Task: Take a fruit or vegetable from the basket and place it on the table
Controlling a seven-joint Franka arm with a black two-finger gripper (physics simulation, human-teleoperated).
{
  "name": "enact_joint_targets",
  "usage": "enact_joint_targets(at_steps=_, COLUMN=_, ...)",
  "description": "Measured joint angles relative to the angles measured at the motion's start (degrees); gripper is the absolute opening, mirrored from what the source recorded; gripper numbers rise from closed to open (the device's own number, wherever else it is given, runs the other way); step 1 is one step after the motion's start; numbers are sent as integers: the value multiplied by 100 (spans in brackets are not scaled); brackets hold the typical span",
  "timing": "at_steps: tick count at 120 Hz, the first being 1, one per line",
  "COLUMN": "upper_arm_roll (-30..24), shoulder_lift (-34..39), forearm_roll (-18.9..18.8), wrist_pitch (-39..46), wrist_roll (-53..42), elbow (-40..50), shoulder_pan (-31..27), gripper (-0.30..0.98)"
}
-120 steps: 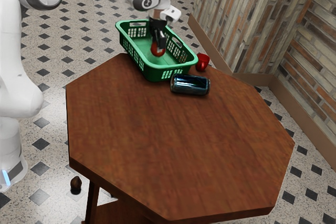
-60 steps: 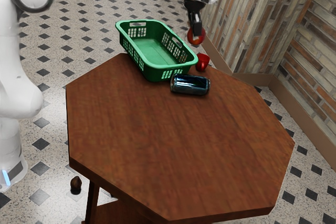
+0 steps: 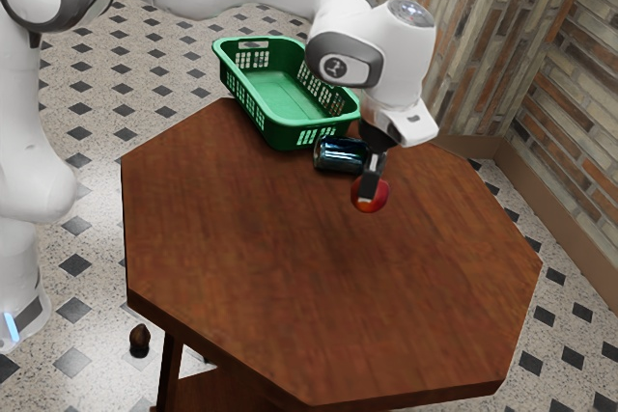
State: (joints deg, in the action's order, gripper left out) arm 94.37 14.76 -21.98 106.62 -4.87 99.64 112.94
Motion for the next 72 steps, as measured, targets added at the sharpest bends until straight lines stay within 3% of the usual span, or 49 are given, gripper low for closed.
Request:
enact_joint_targets(at_steps=42, upper_arm_roll=30, shoulder_lift=165, forearm_roll=-29, wrist_pitch=118, wrist_roll=469, elbow=453, shoulder_pan=-1, gripper=15)
enact_joint_targets(at_steps=72, upper_arm_roll=80, shoulder_lift=184, forearm_roll=-360, wrist_pitch=423, wrist_roll=808, elbow=662, shoulder_pan=8, gripper=15)
